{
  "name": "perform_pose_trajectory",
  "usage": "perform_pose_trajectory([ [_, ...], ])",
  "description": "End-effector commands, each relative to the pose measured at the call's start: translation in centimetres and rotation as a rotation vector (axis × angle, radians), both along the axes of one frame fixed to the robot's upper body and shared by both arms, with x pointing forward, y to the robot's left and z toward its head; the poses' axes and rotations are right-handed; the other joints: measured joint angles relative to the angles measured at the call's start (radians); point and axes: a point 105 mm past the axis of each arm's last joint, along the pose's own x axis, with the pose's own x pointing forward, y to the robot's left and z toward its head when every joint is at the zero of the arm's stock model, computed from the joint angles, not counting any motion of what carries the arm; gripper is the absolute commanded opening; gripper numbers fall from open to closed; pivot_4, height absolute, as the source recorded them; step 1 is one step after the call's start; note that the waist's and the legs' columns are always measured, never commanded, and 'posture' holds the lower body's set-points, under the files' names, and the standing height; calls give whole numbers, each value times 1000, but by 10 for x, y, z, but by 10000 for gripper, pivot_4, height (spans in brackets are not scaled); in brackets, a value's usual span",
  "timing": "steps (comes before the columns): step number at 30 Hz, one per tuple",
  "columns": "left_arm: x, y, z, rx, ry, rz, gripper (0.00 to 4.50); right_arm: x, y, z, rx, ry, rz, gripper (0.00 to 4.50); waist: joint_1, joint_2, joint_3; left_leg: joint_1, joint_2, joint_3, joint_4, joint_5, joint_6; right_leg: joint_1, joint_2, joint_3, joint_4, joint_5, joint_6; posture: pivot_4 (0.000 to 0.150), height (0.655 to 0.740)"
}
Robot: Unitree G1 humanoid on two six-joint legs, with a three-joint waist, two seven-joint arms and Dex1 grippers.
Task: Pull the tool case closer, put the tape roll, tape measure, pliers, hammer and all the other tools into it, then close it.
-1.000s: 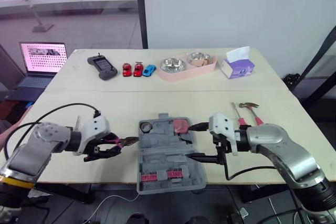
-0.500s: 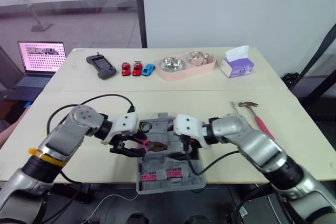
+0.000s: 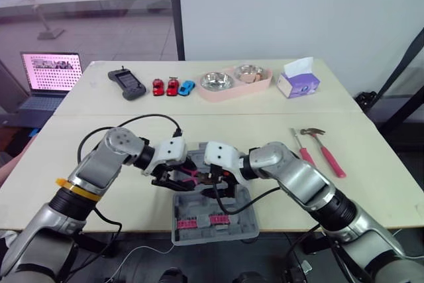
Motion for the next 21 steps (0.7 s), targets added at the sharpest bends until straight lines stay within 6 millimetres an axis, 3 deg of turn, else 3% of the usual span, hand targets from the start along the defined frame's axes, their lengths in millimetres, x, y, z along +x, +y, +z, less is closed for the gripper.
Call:
perform_pose_trajectory([
  [1,-2,-4,8,-6,-41,-27,24811,-1,8,11,18,-39,23,45000,-4,0,0,0,0,0,0,0,0,0,0,0,0,0,0,1500,7400],
  [5,-1,-2,6,1,-40,-19,24811,0,9,12,22,-38,22,45000,-5,0,0,0,0,0,0,0,0,0,0,0,0,0,0,1500,7400],
  [6,0,-1,5,2,-42,-15,24811,0,9,12,23,-38,23,42227,-5,0,0,0,0,0,0,0,0,0,0,0,0,0,0,1500,7400],
  [8,1,0,5,7,-43,-8,24811,0,10,13,26,-37,22,36407,-5,0,0,0,0,0,0,0,0,0,0,0,0,0,0,1500,7400],
  [13,3,3,2,13,-41,3,24811,0,11,13,29,-34,23,11454,-5,0,0,0,0,0,0,0,0,0,0,0,0,0,0,1500,7400],
  [14,3,3,2,11,-42,4,24811,0,11,13,29,-33,23,9828,-5,0,0,0,0,0,0,0,0,0,0,0,0,0,0,1500,7400],
  [21,5,2,2,3,-45,12,24811,-1,13,12,31,-28,25,9907,-5,0,0,0,0,-1,0,0,0,0,0,0,0,0,0,1500,7400],
])
